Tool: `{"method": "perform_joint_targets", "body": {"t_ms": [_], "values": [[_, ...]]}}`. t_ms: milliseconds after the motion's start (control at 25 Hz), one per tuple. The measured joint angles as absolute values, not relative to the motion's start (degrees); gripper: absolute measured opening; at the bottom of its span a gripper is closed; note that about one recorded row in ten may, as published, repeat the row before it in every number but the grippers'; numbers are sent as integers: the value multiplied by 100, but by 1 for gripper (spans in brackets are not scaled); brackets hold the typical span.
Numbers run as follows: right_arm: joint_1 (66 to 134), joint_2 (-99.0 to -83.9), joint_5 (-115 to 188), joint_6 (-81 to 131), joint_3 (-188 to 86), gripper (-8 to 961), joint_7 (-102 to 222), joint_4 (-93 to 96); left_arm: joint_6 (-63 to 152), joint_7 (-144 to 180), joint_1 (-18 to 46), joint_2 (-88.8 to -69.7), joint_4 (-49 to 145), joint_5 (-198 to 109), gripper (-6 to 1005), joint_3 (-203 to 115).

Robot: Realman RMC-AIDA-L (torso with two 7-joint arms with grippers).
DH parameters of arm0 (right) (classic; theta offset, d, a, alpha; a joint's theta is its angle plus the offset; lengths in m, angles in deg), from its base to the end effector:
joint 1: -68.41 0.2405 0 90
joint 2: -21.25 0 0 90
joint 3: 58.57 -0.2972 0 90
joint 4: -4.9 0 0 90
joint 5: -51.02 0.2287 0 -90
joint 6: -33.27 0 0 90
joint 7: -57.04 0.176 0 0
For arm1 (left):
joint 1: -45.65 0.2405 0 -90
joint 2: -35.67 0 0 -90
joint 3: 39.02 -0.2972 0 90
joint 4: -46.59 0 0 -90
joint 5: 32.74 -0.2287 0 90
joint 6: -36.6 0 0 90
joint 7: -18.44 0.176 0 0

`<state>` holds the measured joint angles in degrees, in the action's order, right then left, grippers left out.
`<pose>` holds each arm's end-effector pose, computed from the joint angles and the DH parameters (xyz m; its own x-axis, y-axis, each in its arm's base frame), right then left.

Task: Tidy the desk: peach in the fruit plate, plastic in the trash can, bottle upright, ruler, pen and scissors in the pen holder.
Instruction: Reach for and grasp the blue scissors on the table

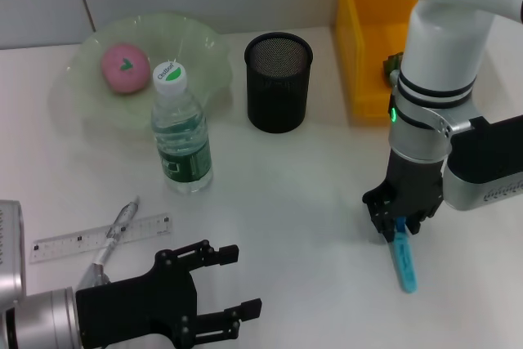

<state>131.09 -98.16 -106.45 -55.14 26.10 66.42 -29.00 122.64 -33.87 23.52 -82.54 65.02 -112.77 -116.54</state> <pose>0.2159 0.4215 -0.1040 -0.0634 0.9710 -0.2305 0.6628 0.2136 0.7176 -0.3046 0.2749 -0.1323 0.7780 0.2448 0.5786 0.3179 -0.9478 -0.0265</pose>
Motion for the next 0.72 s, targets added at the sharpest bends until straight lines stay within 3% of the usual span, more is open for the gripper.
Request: {"method": "perform_joint_targets", "body": {"t_ms": [640, 720], "values": [[13014, -9848, -10597, -5564, 2940, 136, 7201, -3112, 12292, -3376, 2389, -8237, 6504, -11287, 785, -11662], [12953, -9848, -10578, -5640, 2937, 137, 7229, -3223, 12297, -3376, 2383, -8236, 6505, -11289, 786, -11662]]}}
